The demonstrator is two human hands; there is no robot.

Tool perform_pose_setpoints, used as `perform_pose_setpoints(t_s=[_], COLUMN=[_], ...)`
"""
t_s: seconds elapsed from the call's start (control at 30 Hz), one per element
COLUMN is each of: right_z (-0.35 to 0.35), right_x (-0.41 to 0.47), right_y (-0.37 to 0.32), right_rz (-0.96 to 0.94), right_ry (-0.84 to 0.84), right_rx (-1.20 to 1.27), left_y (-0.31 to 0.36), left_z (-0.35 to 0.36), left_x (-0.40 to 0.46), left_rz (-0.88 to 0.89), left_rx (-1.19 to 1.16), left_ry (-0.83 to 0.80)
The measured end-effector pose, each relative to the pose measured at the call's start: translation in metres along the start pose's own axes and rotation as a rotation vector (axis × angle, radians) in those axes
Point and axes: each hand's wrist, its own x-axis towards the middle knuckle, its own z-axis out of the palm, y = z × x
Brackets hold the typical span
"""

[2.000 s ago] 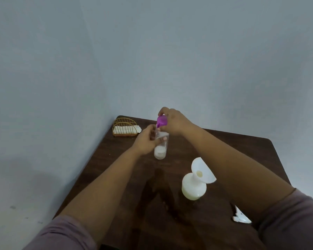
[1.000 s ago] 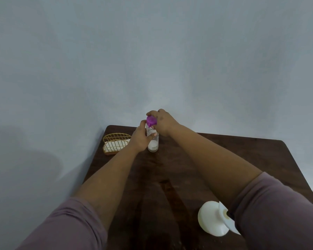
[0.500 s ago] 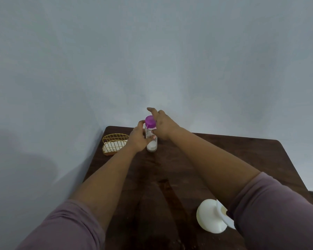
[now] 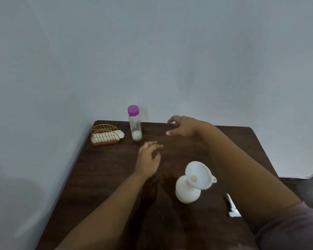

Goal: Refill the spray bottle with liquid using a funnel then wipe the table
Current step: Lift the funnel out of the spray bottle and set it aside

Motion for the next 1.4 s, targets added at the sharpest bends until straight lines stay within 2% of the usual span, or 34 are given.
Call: perform_pose_setpoints(t_s=[0.13, 0.27, 0.4, 0.53, 0.8, 0.97, 1.4], right_z=[0.022, 0.06, 0.089, 0.09, 0.092, 0.093, 0.098], right_x=[-0.057, -0.087, -0.102, -0.104, -0.111, -0.111, -0.113], right_y=[0.05, 0.083, 0.093, 0.096, 0.096, 0.09, 0.084], right_rz=[0.096, 0.192, 0.161, 0.176, 0.086, 0.024, 0.038], right_ry=[0.068, 0.062, 0.107, 0.334, 0.491, 0.514, 0.51], right_rx=[0.238, 0.275, 0.238, 0.207, 0.158, 0.101, 0.152], left_y=[0.016, 0.021, 0.028, 0.035, 0.038, 0.036, 0.035], left_z=[0.032, 0.056, 0.082, 0.091, 0.09, 0.092, 0.095], left_x=[-0.038, -0.06, -0.077, -0.079, -0.08, -0.079, -0.079], left_rz=[-0.05, -0.053, -0.106, -0.103, -0.141, -0.167, -0.197], left_rx=[-0.041, 0.012, -0.195, -0.113, -0.118, -0.128, -0.11], left_ry=[-0.247, -0.408, -0.338, -0.293, -0.307, -0.291, -0.279])
